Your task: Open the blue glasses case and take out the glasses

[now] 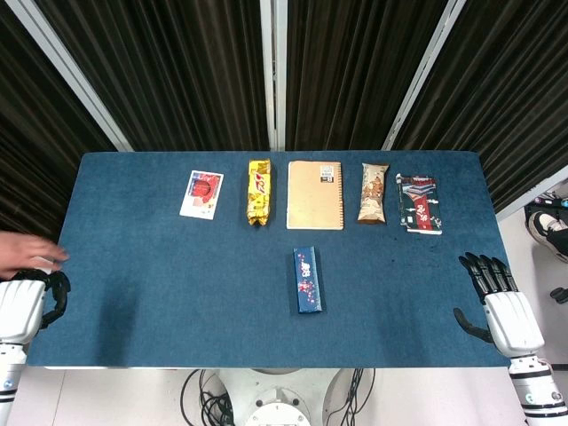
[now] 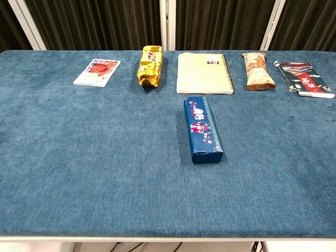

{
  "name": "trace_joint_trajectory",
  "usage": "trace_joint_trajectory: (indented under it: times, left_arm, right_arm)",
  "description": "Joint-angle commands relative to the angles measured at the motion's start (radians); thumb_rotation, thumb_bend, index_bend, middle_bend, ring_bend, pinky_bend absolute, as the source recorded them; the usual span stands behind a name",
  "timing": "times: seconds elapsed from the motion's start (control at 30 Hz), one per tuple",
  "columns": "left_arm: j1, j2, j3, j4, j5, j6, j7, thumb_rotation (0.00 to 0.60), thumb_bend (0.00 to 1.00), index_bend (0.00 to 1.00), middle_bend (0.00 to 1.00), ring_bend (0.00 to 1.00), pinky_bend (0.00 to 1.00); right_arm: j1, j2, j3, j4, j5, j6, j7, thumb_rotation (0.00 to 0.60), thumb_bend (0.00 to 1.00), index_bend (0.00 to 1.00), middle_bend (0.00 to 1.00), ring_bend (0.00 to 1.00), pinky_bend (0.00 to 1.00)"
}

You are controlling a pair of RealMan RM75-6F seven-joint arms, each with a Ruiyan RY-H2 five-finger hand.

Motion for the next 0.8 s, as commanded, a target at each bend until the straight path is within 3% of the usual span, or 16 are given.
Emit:
trace_joint_trajectory:
  times: [0.03, 0.27, 0.43, 0.53, 0.67, 0.8]
  left_arm:
    - [0.0, 0.0, 0.0, 0.0, 0.0, 0.0, 0.001, 0.6, 0.58, 0.66, 0.64, 0.45, 0.44]
    - [0.002, 0.0, 0.001, -0.001, 0.001, 0.003, 0.004, 0.6, 0.58, 0.66, 0.64, 0.45, 0.44]
    - [0.0, -0.001, 0.0, -0.001, -0.001, 0.001, 0.008, 0.6, 0.58, 0.66, 0.64, 0.45, 0.44]
    - [0.001, -0.001, 0.0, -0.002, -0.001, 0.003, 0.008, 0.6, 0.58, 0.66, 0.64, 0.45, 0.44]
    - [0.002, -0.001, 0.0, -0.002, -0.002, 0.002, 0.006, 0.6, 0.58, 0.66, 0.64, 0.45, 0.44]
    - [0.001, 0.0, 0.0, -0.001, -0.002, 0.001, 0.004, 0.6, 0.58, 0.66, 0.64, 0.45, 0.44]
  right_arm:
    - [0.0, -0.002, -0.001, 0.002, -0.002, 0.0, 0.002, 0.6, 0.27, 0.0, 0.05, 0.0, 0.0]
    - [0.013, -0.002, -0.004, 0.006, -0.009, -0.02, 0.008, 0.6, 0.27, 0.0, 0.05, 0.0, 0.0]
    - [0.089, 0.009, 0.007, -0.01, -0.009, -0.134, 0.029, 0.6, 0.32, 0.0, 0.09, 0.0, 0.0]
    - [0.161, -0.005, 0.027, -0.015, 0.03, -0.251, 0.038, 0.6, 0.44, 0.0, 0.14, 0.0, 0.0]
    - [0.27, -0.036, 0.058, -0.004, 0.119, -0.445, 0.088, 0.6, 0.71, 0.0, 0.19, 0.0, 0.0]
    - [0.362, -0.094, 0.087, 0.039, 0.192, -0.584, 0.092, 0.6, 0.79, 0.0, 0.2, 0.0, 0.0]
